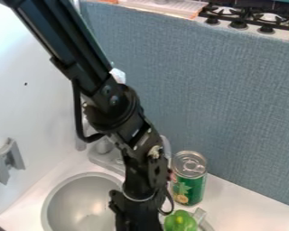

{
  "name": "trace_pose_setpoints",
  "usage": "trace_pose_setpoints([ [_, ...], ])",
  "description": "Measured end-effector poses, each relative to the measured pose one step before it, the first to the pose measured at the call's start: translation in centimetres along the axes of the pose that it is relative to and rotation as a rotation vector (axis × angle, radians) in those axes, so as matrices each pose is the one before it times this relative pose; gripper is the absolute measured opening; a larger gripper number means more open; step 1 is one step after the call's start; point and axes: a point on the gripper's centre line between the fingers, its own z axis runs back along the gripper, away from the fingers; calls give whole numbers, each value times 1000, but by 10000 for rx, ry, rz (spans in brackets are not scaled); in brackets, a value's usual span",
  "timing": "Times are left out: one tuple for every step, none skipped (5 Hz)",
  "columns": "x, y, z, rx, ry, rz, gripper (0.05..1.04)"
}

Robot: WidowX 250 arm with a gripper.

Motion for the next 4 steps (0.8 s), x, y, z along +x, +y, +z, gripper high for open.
trace_pose_setpoints([
  [-133, -215, -66, -132, -21, -208, 414],
  [-270, -278, 160, -165, -14, -79, 718],
  [504, -59, 1705, 16, -444, 75, 978],
  [240, -209, 981, -110, -333, 165, 1005],
])
